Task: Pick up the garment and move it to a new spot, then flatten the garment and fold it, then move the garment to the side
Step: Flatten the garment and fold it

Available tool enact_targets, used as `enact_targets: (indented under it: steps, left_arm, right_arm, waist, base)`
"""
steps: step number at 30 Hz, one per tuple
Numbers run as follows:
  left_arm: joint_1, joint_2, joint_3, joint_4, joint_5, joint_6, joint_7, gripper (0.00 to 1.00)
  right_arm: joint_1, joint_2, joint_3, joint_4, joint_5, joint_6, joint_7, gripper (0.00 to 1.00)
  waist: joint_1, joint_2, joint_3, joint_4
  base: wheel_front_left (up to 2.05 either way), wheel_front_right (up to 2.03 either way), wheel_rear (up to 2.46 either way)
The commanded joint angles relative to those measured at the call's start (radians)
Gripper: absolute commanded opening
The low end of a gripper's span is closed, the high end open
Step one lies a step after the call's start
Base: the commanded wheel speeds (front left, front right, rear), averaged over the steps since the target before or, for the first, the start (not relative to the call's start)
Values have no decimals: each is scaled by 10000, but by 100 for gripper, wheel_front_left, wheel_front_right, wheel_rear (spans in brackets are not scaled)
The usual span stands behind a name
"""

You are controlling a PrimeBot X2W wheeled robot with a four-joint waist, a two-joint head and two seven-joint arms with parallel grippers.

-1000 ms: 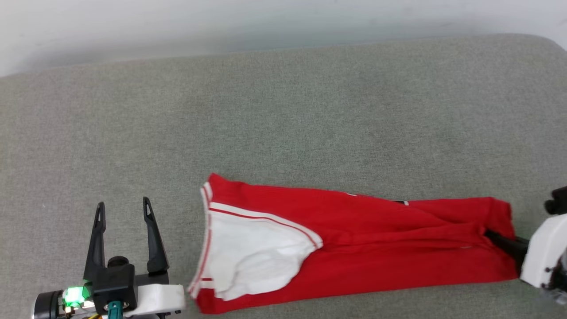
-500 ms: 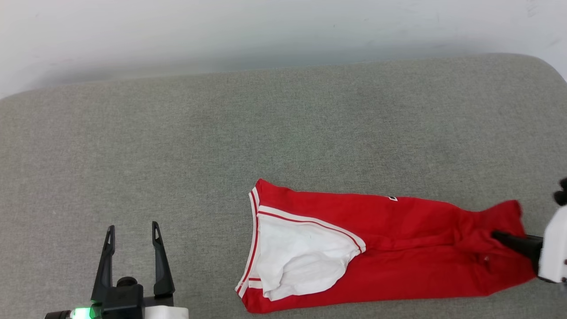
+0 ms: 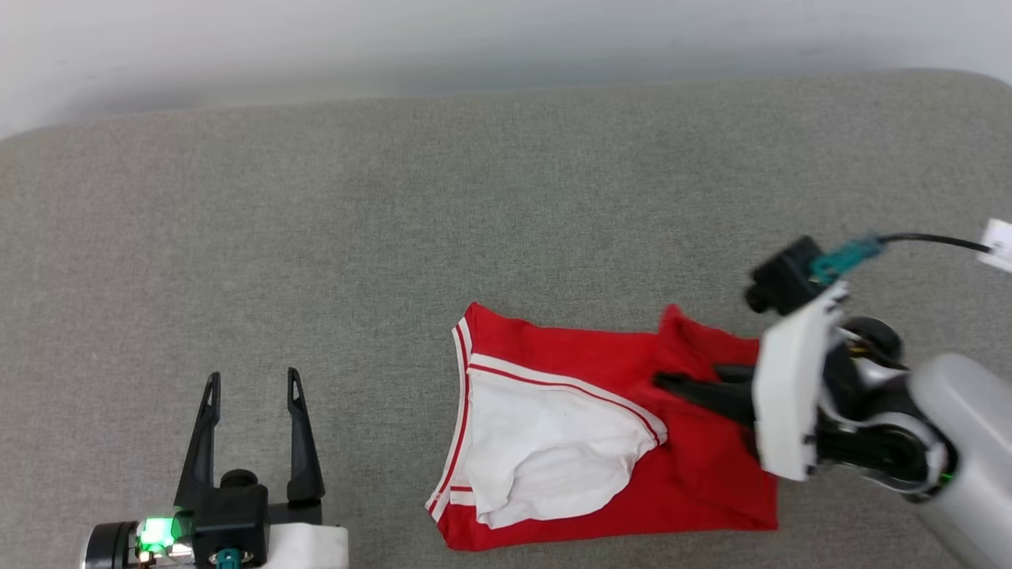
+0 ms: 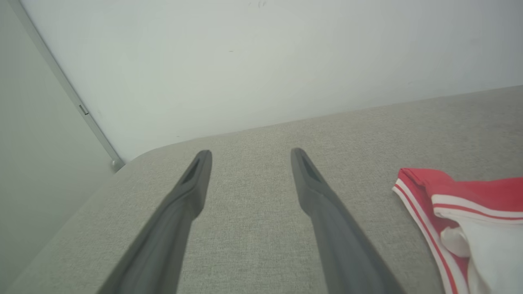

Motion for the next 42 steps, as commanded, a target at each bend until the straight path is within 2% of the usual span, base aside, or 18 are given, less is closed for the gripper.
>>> enact_targets:
  steps: [1,8,12,17,21,22,23,27,31,34,39,42]
  left_arm:
    - [-172,29,-8,18,54,-7,-50,100]
    - [-581,1,-101,75,60,-93,-50,100]
    - [-762,-44,-156,115,48,-118,-50,100]
    - [-918,-85,-198,164,22,-149,-50,100]
    - [-952,-113,-145,216,-18,-97,-50,100]
    - [-925,-115,-127,232,-23,-84,-50,100]
    - [-872,-111,-101,245,-34,-73,-50,100]
    - [-638,-102,10,261,-78,-57,-50,100]
    - [-452,-108,131,232,-100,-103,-50,100]
    - [-366,-102,243,158,-116,-135,-50,100]
    - [-215,-153,428,87,-176,-199,-50,100]
    - [-138,-187,518,51,-152,-252,-50,100]
  right_arm:
    - [-403,395,279,21,-276,0,142,0]
    - [-1893,2046,1881,961,-1318,0,548,0]
    - [-2351,2695,2673,1979,-1712,0,361,0]
    - [-2586,3052,3730,3359,-2230,-1,56,0]
    - [-2616,3129,4133,3944,-2221,-4,-572,0]
    - [-2696,3093,4200,3918,-2264,-6,-833,35]
    - [-2744,3050,4237,3807,-2205,-6,-1095,100]
    - [-3011,2539,4192,3149,-2320,-3,-2415,100]
    - [-3025,1890,3460,2672,-2845,-1,-4290,100]
    - [-2649,1627,2307,2844,-3454,-3,-5816,100]
    - [-1623,1822,-131,3467,-4894,-1,-8025,100]
    - [-803,2130,-1505,3638,-5783,-1,-8719,100]
  waist:
    - [0,0,161,52]
    - [0,0,544,217]
    - [0,0,721,348]
    - [0,0,886,482]
    - [0,0,886,494]
    - [0,0,849,472]
    - [0,0,792,445]
    - [0,0,498,257]
    - [0,0,222,58]
    - [0,0,86,-80]
    - [0,0,-84,-222]
    - [0,0,-170,-299]
  base:
    - [0,0,0]
    - [0,0,0]
    - [0,0,0]
    - [0,0,0]
    - [0,0,0]
    - [0,0,0]
    - [0,0,0]
    - [0,0,0]
    - [0,0,0]
    - [0,0,0]
    - [0,0,0]
    - [0,0,0]
